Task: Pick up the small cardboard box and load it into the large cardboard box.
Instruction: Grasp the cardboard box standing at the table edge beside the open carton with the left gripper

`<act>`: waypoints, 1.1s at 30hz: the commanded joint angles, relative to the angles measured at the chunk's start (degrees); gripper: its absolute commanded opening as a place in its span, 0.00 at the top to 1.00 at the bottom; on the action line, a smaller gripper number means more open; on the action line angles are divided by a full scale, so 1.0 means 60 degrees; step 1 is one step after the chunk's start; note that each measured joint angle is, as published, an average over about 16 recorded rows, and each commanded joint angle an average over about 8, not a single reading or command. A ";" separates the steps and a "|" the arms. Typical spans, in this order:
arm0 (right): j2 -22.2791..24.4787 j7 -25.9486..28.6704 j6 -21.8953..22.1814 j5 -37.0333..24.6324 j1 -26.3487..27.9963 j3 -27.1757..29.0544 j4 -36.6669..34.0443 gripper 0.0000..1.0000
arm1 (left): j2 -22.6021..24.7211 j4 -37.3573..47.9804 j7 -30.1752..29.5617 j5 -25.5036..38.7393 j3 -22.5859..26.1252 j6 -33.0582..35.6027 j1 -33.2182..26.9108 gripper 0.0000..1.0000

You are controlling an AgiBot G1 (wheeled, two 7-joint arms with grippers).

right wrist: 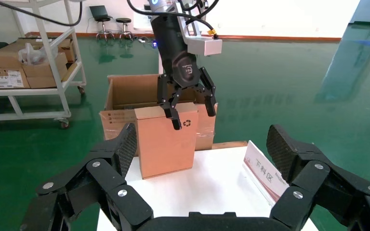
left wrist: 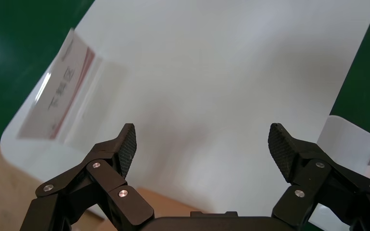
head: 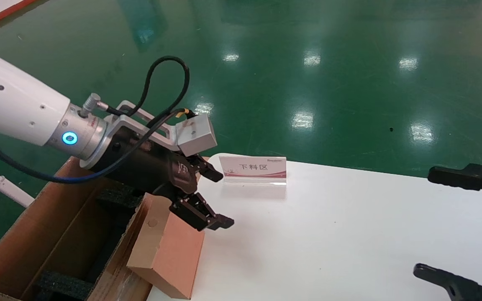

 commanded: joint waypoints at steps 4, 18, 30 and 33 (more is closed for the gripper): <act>0.0001 -0.0002 0.0002 0.0002 0.0001 -0.0004 0.0000 0.00 | -0.0005 -0.0002 -0.1025 0.0237 0.1352 0.0017 -0.0977 0.00; 0.0006 -0.0007 0.0006 0.0009 0.0003 -0.0013 0.0000 0.00 | 0.0771 0.0013 -0.3559 0.0732 0.5422 0.0034 -0.3622 0.00; 0.0009 -0.0011 0.0009 0.0015 0.0005 -0.0021 0.0000 0.00 | 0.2030 0.0038 -0.6065 0.1314 0.8338 -0.0364 -0.4987 0.00; 0.0010 -0.0012 0.0010 0.0016 0.0005 -0.0023 0.0000 0.00 | 0.2200 0.0190 -0.6214 0.1225 0.8486 -0.0794 -0.4760 0.00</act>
